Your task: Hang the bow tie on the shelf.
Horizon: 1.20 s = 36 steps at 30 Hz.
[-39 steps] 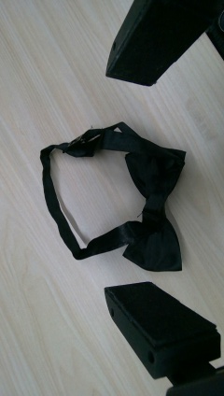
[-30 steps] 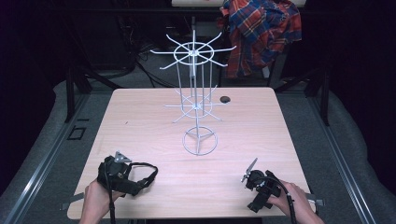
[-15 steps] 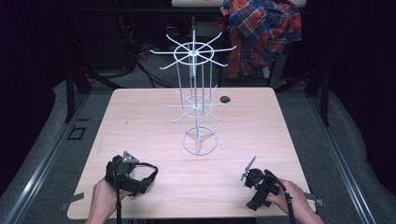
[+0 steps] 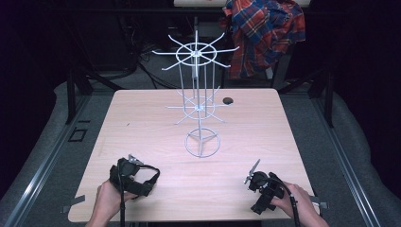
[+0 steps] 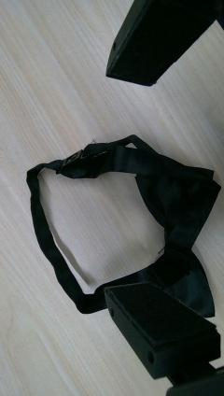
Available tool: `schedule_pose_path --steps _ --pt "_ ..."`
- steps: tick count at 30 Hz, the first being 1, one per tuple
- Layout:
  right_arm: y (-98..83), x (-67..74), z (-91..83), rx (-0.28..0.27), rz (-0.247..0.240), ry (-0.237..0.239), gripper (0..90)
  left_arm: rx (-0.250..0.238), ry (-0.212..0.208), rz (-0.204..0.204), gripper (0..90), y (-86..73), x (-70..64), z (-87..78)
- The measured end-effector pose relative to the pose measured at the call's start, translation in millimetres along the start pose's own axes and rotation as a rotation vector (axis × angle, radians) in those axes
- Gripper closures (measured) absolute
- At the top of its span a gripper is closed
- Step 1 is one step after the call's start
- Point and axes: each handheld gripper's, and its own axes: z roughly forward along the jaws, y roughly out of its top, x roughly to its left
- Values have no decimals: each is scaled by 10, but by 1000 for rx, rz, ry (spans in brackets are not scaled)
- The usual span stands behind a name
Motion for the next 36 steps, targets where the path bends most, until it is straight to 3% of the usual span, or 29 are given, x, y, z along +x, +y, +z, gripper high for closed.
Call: schedule_pose_path --steps 9,17,20,22,24,33,36 --pt "-6 25 14 4 1 -3 81 15 -4 38 0 30 -84 44" --pt "34 38 38 17 -13 -4 83 50 6 39 6 32 -62 119" --pt "37 25 54 29 -19 -4 83 59 -11 54 153 48 -59 154" --pt "42 26 51 24 -18 -1 84 77 -30 63 176 50 -59 181" --pt "45 29 53 21 -18 0 84 83 -36 68 279 46 -59 192" --pt "63 45 60 26 -24 -1 87 74 -34 71 383 57 -54 208" --pt "78 21 70 44 -30 3 88 104 -28 93 435 110 -63 286"
